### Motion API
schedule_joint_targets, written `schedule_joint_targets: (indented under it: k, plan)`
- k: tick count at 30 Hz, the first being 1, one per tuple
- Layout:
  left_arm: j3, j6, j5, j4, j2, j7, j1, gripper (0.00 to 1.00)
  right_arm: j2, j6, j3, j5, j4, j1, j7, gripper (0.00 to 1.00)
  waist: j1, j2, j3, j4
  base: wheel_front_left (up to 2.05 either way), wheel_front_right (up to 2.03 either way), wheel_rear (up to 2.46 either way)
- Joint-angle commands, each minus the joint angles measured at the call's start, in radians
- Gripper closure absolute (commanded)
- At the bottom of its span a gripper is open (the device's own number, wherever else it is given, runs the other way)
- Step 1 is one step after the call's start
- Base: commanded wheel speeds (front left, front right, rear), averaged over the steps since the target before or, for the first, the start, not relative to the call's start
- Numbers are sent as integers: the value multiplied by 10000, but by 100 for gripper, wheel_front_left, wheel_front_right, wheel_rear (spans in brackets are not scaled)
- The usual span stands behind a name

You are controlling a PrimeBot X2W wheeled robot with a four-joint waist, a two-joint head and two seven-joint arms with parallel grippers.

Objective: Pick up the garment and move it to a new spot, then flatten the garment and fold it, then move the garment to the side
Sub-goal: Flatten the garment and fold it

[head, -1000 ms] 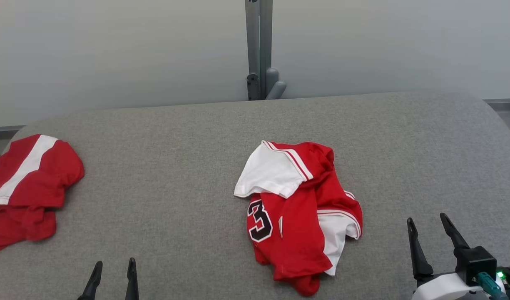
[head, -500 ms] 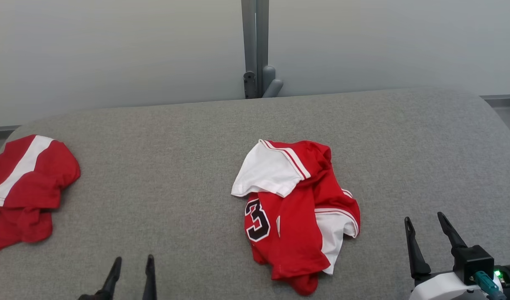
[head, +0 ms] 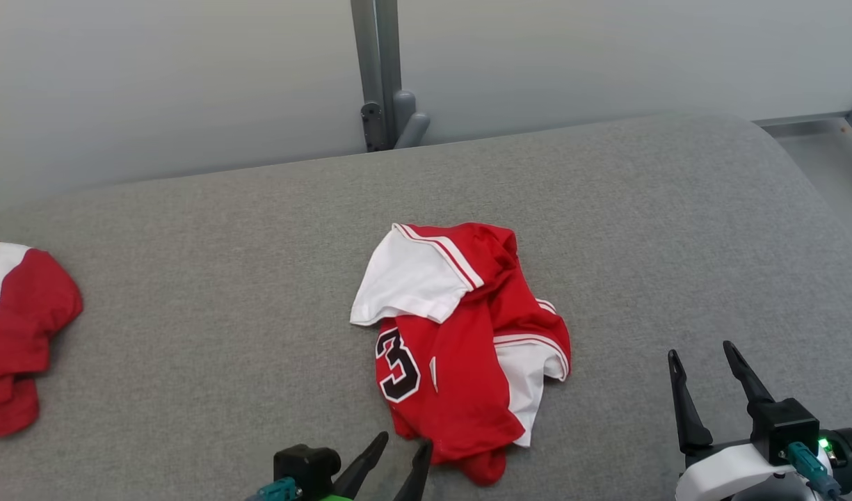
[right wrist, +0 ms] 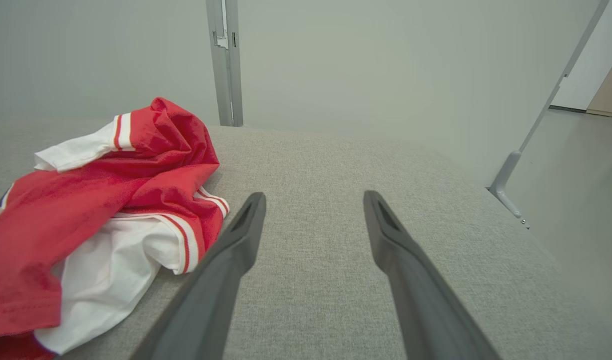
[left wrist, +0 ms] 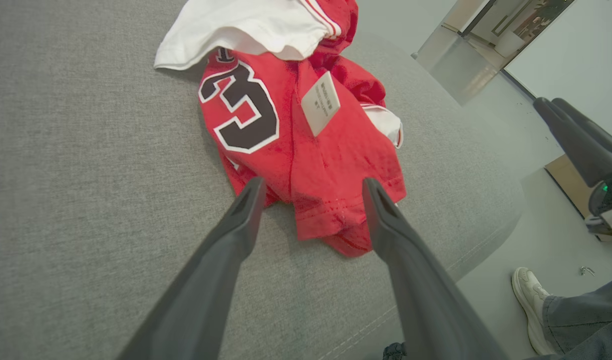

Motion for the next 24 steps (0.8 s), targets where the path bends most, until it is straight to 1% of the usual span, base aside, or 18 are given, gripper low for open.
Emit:
schedule_joint_targets:
  k: [1,4,10,19,20,22,23,24]
  plan:
    - [-38,-35,-130,48,39,32,-177,0,-17,-3,-7,64,1,-109,-33,0,0,0,170,-281,0,0,0]
    - [-185,-20,-262,208,41,213,-286,0,-12,-3,-24,55,-16,-109,-31,0,0,0,253,-522,0,0,0]
    - [-163,-9,-442,724,70,318,-492,0,0,-3,-40,67,-54,-151,-31,0,0,0,382,-870,0,0,0]
    - [-325,-18,-612,1170,101,358,-827,0,4,-3,-53,181,-87,-238,-31,0,0,0,559,-1068,0,0,0]
    - [-344,-19,-685,1209,99,371,-853,11,4,-3,-53,178,-83,-246,-31,0,0,0,563,-1072,0,0,0]
    - [-386,-22,-769,1265,97,389,-900,61,3,-3,-66,202,-67,-256,-31,0,0,0,569,-1070,0,0,0]
    - [-386,-22,-769,1265,97,389,-900,61,3,-3,-66,202,-67,-256,-31,0,0,0,569,-1070,0,0,0]
    - [-422,-23,-762,1285,118,365,-955,82,4,-3,-77,220,-58,-262,-31,0,0,0,571,-1064,0,0,0]
